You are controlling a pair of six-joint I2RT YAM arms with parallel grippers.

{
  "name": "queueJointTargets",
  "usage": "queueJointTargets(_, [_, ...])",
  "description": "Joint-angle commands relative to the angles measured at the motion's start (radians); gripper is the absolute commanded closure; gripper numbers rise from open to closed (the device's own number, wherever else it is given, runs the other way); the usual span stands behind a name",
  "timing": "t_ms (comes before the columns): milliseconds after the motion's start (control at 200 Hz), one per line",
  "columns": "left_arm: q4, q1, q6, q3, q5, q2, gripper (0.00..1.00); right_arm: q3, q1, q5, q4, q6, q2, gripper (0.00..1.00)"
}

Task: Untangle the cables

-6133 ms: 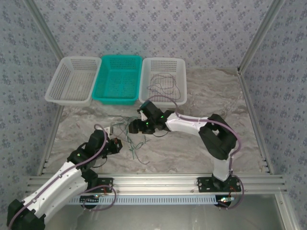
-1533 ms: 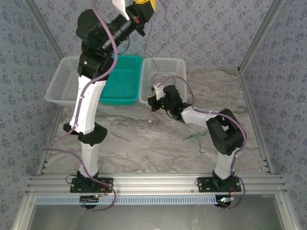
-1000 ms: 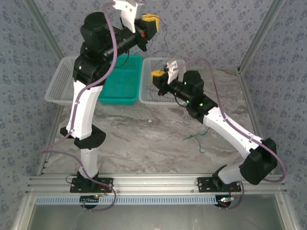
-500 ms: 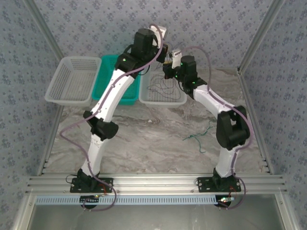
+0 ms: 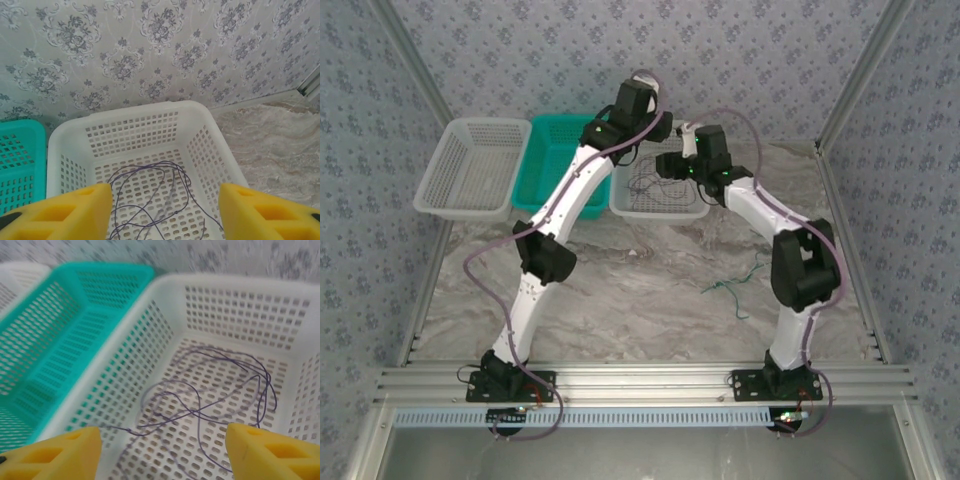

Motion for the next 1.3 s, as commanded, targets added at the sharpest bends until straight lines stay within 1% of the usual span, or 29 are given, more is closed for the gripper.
queueJointTargets(0, [-0.023,0.016,-0.022,0.037,0.041,-0.070,0.39,-0.043,0.010,-0.045,-0.017,0.004,-0.137,0.32])
queueJointTargets(85, [-0.035,0.004,-0.013,0.045,0.098,-0.096,0.38,-0.075,0.011,-0.057,-0.039,0.014,-0.212,0.32])
queueJointTargets(150, [-0.044,-0.016,0.007,0.053,0.122,-0.133,0.38,-0.093,0.002,-0.034,-0.098,0.045,-0.277,0.31])
queueJointTargets(225, [-0.060,-0.042,0.030,0.054,0.148,-0.194,0.38,-0.123,-0.027,0.065,-0.205,0.130,-0.361,0.31])
queueJointTargets(285, [-0.078,-0.061,0.048,0.046,0.177,-0.245,0.38,-0.142,-0.073,0.162,-0.332,0.242,-0.420,0.30])
queueJointTargets(375, [-0.108,-0.101,0.109,-0.022,0.214,-0.337,0.38,-0.201,-0.161,0.199,-0.499,0.332,-0.503,0.30])
queueJointTargets(430, [-0.085,-0.125,0.154,-0.150,0.252,-0.423,0.39,-0.274,-0.209,0.210,-0.541,0.369,-0.568,0.30])
queueJointTargets(455, [-0.049,-0.132,0.169,-0.248,0.268,-0.476,0.39,-0.297,-0.230,0.214,-0.553,0.387,-0.596,0.30])
queueJointTargets(465, [-0.032,-0.134,0.174,-0.289,0.275,-0.497,0.39,-0.331,-0.238,0.212,-0.554,0.392,-0.606,0.30])
queueJointTargets(495, [0.046,-0.134,0.179,-0.429,0.306,-0.582,0.39,-0.375,-0.264,0.218,-0.595,0.403,-0.634,0.30])
queueJointTargets(540, [0.210,-0.128,0.181,-0.672,0.344,-0.711,0.39,-0.424,-0.299,0.220,-0.630,0.416,-0.666,0.30])
queueJointTargets(575, [0.307,-0.120,0.187,-0.812,0.355,-0.801,0.39,-0.455,-0.330,0.217,-0.653,0.416,-0.680,0.29])
queueJointTargets(595, [0.335,-0.114,0.190,-0.878,0.356,-0.842,0.39,-0.470,-0.341,0.216,-0.666,0.414,-0.684,0.29])
queueJointTargets(675, [0.337,-0.099,0.208,-1.014,0.352,-0.963,0.39,-0.521,-0.392,0.200,-0.697,0.392,-0.684,0.28])
queueJointTargets(750, [0.352,-0.100,0.200,-1.141,0.347,-1.066,0.39,-0.557,-0.419,0.233,-0.716,0.377,-0.672,0.28])
queueJointTargets(825, [0.407,-0.107,0.162,-1.292,0.344,-1.163,0.39,-0.594,-0.446,0.257,-0.694,0.371,-0.656,0.27])
queueJointTargets(929, [0.483,-0.128,0.124,-1.482,0.319,-1.276,0.38,-0.623,-0.485,0.253,-0.645,0.373,-0.593,0.28])
queueJointTargets(1004, [0.535,-0.148,0.115,-1.601,0.301,-1.332,0.38,-0.633,-0.500,0.236,-0.586,0.357,-0.544,0.34])
queueJointTargets(1054, [0.567,-0.163,0.113,-1.668,0.298,-1.359,0.37,-0.631,-0.501,0.231,-0.563,0.347,-0.520,0.41])
queueJointTargets(1174, [0.599,-0.204,0.121,-1.769,0.326,-1.377,0.35,-0.618,-0.505,0.230,-0.494,0.318,-0.485,0.52])
queueJointTargets(1239, [0.612,-0.239,0.130,-1.811,0.335,-1.375,0.35,-0.608,-0.506,0.195,-0.479,0.296,-0.477,0.64])
queueJointTargets(1294, [0.638,-0.265,0.126,-1.845,0.335,-1.369,0.34,-0.604,-0.503,0.182,-0.479,0.285,-0.477,0.80])
